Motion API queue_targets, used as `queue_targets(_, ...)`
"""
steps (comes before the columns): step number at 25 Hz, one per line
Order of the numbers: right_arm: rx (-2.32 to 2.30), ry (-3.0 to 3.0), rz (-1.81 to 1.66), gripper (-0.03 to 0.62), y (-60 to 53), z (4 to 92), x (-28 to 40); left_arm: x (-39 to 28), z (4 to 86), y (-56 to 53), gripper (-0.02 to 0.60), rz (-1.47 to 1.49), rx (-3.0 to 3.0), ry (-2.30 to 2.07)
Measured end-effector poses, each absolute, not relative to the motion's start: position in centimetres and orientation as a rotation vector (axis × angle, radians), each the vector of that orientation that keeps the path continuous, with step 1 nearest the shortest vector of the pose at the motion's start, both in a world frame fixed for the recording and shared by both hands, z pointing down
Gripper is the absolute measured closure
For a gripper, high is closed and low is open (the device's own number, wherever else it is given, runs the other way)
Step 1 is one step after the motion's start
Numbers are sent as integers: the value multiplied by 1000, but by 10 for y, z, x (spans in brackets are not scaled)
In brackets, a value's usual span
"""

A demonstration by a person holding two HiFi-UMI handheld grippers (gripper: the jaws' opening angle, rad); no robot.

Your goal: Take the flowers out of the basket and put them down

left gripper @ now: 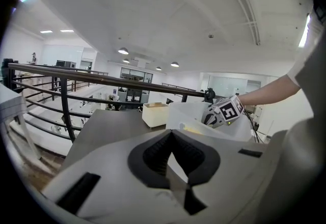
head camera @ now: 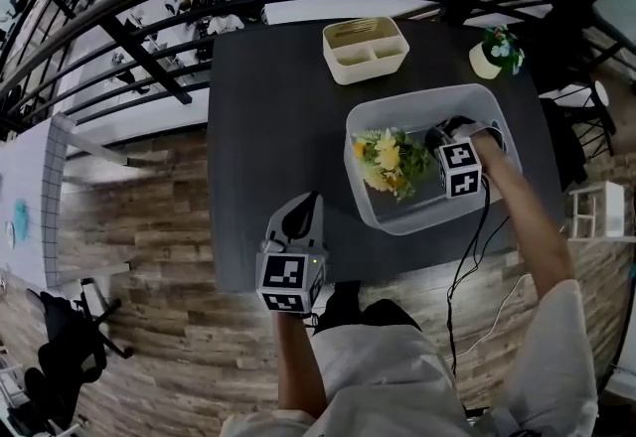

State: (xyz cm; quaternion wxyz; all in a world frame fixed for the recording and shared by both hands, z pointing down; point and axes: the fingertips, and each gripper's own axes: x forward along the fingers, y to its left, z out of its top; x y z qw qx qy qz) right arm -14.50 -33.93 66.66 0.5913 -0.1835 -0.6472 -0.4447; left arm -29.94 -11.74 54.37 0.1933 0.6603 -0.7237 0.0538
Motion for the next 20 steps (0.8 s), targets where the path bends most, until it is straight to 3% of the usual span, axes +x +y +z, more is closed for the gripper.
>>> queue_targets(11,-116,-1746,-957,531,-282,547,-117,-238,508,-63,558,70,1998,-2019)
queue_targets(20,257,-2020,-627,531,-232,470,-77,-204,494,-3,558,117,2041,-2015)
